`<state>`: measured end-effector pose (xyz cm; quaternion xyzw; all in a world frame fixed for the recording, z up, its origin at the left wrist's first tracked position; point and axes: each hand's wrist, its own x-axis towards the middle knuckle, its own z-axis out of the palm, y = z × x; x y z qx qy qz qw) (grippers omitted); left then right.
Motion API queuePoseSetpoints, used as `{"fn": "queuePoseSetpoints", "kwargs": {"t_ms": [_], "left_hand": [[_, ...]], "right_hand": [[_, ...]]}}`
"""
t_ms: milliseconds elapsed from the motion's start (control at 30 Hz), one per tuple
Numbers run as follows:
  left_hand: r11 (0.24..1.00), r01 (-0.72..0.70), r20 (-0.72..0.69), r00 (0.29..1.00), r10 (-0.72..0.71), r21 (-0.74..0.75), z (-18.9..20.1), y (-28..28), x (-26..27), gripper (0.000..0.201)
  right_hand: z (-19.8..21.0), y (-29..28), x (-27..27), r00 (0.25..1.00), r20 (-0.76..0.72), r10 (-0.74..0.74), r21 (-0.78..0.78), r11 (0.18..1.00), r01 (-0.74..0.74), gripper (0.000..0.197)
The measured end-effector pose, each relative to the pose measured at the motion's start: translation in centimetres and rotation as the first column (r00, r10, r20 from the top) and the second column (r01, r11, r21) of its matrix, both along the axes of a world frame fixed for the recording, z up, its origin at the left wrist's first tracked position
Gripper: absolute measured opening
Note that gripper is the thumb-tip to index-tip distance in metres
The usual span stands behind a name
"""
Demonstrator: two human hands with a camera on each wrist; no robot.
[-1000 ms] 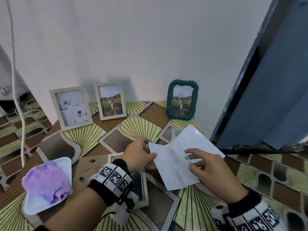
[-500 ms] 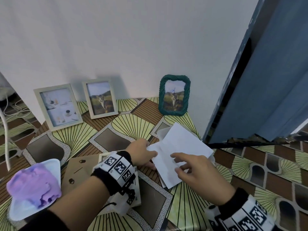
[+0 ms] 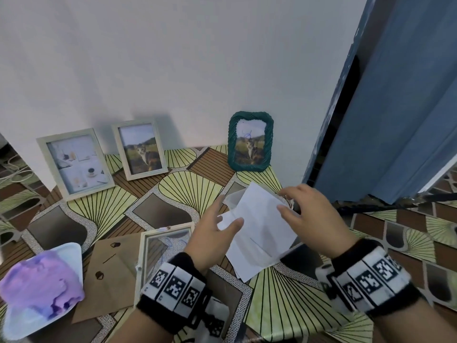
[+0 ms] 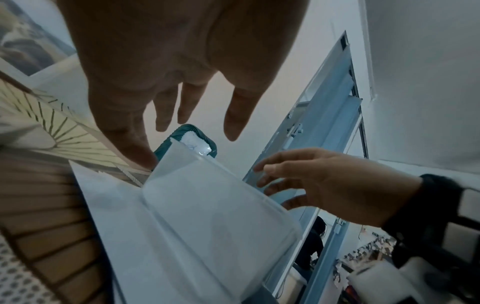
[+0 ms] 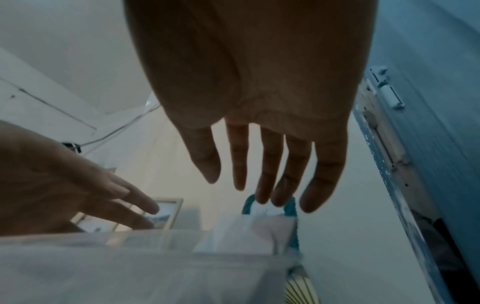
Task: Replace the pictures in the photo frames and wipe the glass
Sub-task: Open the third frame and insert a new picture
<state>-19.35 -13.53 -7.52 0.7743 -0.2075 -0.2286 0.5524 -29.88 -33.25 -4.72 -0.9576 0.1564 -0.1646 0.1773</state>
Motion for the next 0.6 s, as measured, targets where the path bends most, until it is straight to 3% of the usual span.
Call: {"fn": "queuePoseSetpoints", "kwargs": {"t_ms": [100, 333, 600], "left_hand": [[1.0, 0.005, -0.023, 1.0, -0.005, 0.003, -0.3, -0.4, 0.3, 0.075], [0.999, 0.034, -0.086, 0.996, -0.034, 0.002, -1.1, -1.0, 0.2, 0.083], [0.998, 0.065, -0.076, 0.995, -0.065, -0.009, -1.2, -1.0, 0.5, 0.081]], "right_hand": [[0.0, -1.2, 1.0, 0.991, -0.124, -0.042, -0.039, 0.999, 0.038, 0.027], [-0.3, -0.9, 1.8, 0.998, -0.036, -0.05, -0.032, 0.998, 0.048, 0.006], [-0.3, -0.8, 1.8, 0.996, 0.013, -0.093, 0.208, 0.974, 0.088, 0.008]]}}
